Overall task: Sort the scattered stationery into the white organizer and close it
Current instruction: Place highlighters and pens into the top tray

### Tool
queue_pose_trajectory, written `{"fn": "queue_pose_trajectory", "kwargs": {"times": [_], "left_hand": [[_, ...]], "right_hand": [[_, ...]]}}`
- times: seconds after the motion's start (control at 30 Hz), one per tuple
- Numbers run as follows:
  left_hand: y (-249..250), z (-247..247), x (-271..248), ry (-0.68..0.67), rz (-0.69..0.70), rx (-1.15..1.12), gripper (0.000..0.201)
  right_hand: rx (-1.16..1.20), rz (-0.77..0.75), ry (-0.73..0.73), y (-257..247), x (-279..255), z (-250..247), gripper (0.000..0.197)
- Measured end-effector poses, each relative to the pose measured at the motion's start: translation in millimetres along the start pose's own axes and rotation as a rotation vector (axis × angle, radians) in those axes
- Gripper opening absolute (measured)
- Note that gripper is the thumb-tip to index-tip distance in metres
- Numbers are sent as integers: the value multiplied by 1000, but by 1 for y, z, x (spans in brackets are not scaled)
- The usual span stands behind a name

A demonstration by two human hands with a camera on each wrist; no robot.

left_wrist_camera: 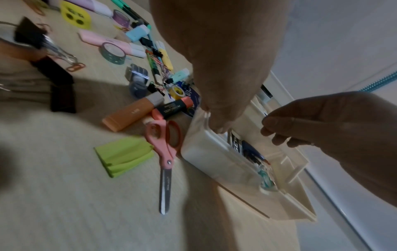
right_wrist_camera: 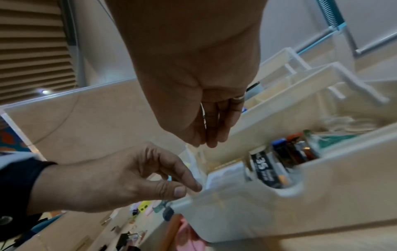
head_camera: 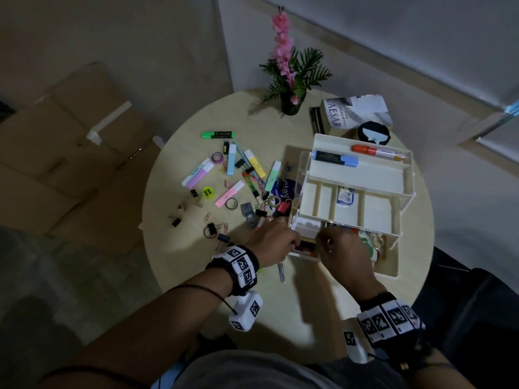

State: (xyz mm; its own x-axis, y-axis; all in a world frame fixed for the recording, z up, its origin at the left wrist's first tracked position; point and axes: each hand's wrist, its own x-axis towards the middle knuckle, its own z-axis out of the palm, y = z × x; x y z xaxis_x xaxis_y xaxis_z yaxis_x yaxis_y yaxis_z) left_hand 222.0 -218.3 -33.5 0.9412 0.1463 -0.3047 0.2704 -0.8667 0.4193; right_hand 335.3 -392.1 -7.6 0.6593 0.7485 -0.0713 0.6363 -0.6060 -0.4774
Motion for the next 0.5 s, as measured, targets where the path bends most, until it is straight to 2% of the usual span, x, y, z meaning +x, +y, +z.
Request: {"fn": "queue_pose_trajectory", "kwargs": {"times": [0.17, 0.3, 0.37, 0.5], "left_hand": [[-42, -14, -31, 182, 176, -155, 21], [-95, -19, -59, 246, 95, -225, 18], [-118, -20, -70, 248, 37, -257, 20], [-161, -28, -89, 272, -55, -316, 20]], "right_hand": [[162, -139, -31, -51, 28, 11, 5], [173, -176, -76, -87, 64, 33, 6], [156, -119, -119, -100, 86, 45, 5], [88, 128, -175, -121, 144, 64, 14]]}}
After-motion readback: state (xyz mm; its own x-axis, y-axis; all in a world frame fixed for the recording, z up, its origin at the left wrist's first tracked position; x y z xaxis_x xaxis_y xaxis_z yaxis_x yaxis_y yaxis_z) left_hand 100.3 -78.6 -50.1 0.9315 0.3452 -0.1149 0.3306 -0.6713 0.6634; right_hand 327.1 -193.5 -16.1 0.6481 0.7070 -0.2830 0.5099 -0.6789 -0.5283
